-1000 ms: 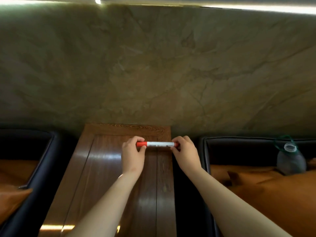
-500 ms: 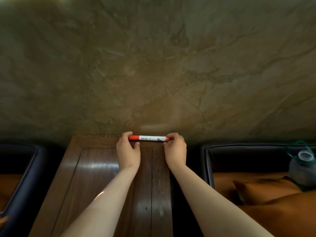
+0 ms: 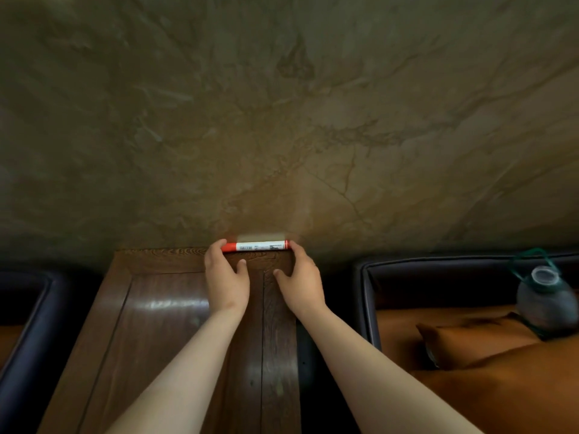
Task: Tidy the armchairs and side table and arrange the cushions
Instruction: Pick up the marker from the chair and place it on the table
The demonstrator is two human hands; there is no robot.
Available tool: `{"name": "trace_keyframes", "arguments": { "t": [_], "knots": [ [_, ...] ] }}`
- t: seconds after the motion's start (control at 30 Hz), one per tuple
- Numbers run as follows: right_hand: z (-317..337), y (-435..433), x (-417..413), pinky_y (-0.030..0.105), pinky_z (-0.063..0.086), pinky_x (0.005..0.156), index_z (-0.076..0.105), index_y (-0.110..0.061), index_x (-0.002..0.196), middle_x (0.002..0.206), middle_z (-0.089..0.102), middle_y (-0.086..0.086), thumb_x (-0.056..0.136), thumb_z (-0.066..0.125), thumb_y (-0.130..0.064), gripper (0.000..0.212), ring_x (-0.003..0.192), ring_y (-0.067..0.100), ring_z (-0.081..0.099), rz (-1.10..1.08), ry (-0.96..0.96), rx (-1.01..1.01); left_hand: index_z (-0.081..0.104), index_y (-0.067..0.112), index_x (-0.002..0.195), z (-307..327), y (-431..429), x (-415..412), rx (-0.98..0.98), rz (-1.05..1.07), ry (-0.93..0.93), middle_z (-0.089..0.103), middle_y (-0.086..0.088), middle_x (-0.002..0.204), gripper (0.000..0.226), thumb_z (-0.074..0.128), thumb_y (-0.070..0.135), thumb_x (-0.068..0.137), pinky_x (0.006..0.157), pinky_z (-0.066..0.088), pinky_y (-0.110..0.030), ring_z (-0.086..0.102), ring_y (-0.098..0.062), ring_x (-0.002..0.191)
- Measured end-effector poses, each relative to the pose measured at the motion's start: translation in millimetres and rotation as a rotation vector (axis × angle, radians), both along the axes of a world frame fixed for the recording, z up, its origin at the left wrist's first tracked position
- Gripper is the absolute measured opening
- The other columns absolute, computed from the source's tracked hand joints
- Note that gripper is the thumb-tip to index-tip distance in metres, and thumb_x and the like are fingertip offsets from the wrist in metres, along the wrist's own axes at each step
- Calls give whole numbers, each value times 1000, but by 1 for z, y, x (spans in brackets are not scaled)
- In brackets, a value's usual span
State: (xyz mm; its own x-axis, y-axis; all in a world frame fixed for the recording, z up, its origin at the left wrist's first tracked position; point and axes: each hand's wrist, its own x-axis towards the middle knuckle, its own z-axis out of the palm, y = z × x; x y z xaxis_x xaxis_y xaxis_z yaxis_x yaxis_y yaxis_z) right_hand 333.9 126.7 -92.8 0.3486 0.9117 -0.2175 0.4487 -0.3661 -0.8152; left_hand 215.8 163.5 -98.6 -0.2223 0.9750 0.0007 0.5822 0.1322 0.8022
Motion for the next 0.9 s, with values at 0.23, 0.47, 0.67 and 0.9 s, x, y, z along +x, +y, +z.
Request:
{"name": "trace_keyframes", "arguments": {
  "t": [0.23,0.47,0.67,0.9],
  "knots": [
    [9,-9,8,27,26,114,30,-13,149,150,39,6,89,65,-15,70,140,19,32,32,-25,-11,37,6,140,12,-11,1,-52,-36,47,33,-12,150,56,61,5,89,109,30,-33,37,-29,136],
    [21,-30,12,28,27,114,32,-15,149,150,39,4,90,65,-15,67,140,18,32,15,-32,1,39,5,138,23,-30,-4,-77,-76,65,34,-14,147,52,59,4,90,107,31,-30,43,-31,131],
    [36,-50,23,25,29,109,34,-16,148,149,41,4,90,65,-16,66,139,17,35,0,-48,15,41,9,138,41,-50,4,-67,-131,82,34,-11,147,50,60,8,92,106,33,-32,41,-29,132],
    [60,-75,49,27,33,108,38,-18,145,145,45,2,90,66,-18,62,136,17,39,6,-115,48,47,9,135,57,-77,23,-6,-226,114,46,-10,140,48,63,7,89,105,34,-31,45,-26,130]
  ]
}}
